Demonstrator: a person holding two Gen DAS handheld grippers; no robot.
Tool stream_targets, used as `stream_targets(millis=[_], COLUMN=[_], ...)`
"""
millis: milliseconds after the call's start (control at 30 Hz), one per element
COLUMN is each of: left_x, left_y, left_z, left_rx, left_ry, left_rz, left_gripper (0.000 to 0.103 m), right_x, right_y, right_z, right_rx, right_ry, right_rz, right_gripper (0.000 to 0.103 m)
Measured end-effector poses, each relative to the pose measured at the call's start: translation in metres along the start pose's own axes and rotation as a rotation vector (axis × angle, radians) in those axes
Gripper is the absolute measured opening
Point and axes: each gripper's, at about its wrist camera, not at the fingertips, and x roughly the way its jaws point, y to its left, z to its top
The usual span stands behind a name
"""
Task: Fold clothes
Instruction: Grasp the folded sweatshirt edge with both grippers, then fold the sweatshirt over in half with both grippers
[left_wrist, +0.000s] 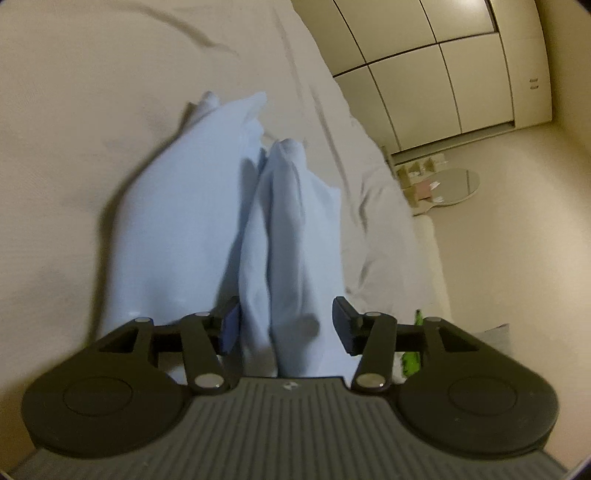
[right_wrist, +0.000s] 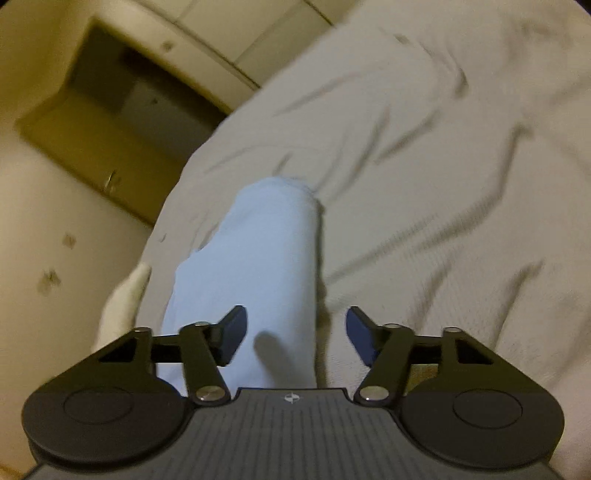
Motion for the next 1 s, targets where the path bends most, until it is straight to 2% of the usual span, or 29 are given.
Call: stream_targets(millis=[67,133,167,200,267,400,467,533,600,700,767,867,933,1000], left_x=[0.012,0.024,0.031,0.036,0.032,0.003,-0.012,-0.020,-0.018,-0.023,-0.032,-0.030,-0.015,-0.003], left_y=[-0.004,-0.009,-0.012,-0.019,-0.038,-0.074,-0.076,-0.061,-0.035,-0.009,-0.003,-0.003,0.003,0.016], left_z=[0.008,0.014,0.016,0.017,0.020,0.031,0.036,0.040,0.040,0.034,0.032,0.032,0.030,0.028], left_rx=[0.008,0.033,0.057,0.103,0.223,0.423,0.468,0.458,0.398,0.338,0.328,0.366,0.387,0.368], left_ry=[0.007,0.020,0.030,0.037,0.023,-0.061,-0.096,-0.097,-0.074,-0.084,-0.104,-0.113,-0.089,-0.067], left_rz=[0.005,0.022,0.038,0.078,0.101,0.099,0.110,0.155,0.197,0.186,0.154,0.154,0.225,0.266], left_gripper=[0.051,0.047,0.027,0.013,0.011,0.010,0.010,0.010,0.010,0.010,0.010,0.010,0.015,0.017], right_x=[0.009,0.016,0.018,0.021,0.024,0.019,0.017,0.020,0.027,0.034,0.032,0.038,0.053,0.058], right_y=[-0.012,-0.018,-0.019,-0.020,-0.018,0.012,0.039,0.065,0.087,0.104,0.107,0.112,0.114,0.109], right_z=[0.001,-0.001,-0.002,-0.003,-0.003,0.000,-0.006,-0.016,-0.028,-0.043,-0.048,-0.052,-0.056,-0.061], right_rx=[0.084,0.136,0.150,0.164,0.171,0.010,-0.128,-0.274,-0.417,-0.563,-0.600,-0.652,-0.694,-0.701], right_ry=[0.016,0.017,0.017,0.018,0.017,-0.006,-0.007,-0.005,0.005,0.021,0.019,0.021,0.030,0.030], right_rz=[0.020,0.057,0.068,0.080,0.098,0.095,0.072,0.019,-0.049,-0.115,-0.114,-0.125,-0.152,-0.167], right_gripper=[0.049,0.045,0.045,0.043,0.040,0.040,0.040,0.040,0.040,0.040,0.040,0.042,0.050,0.056])
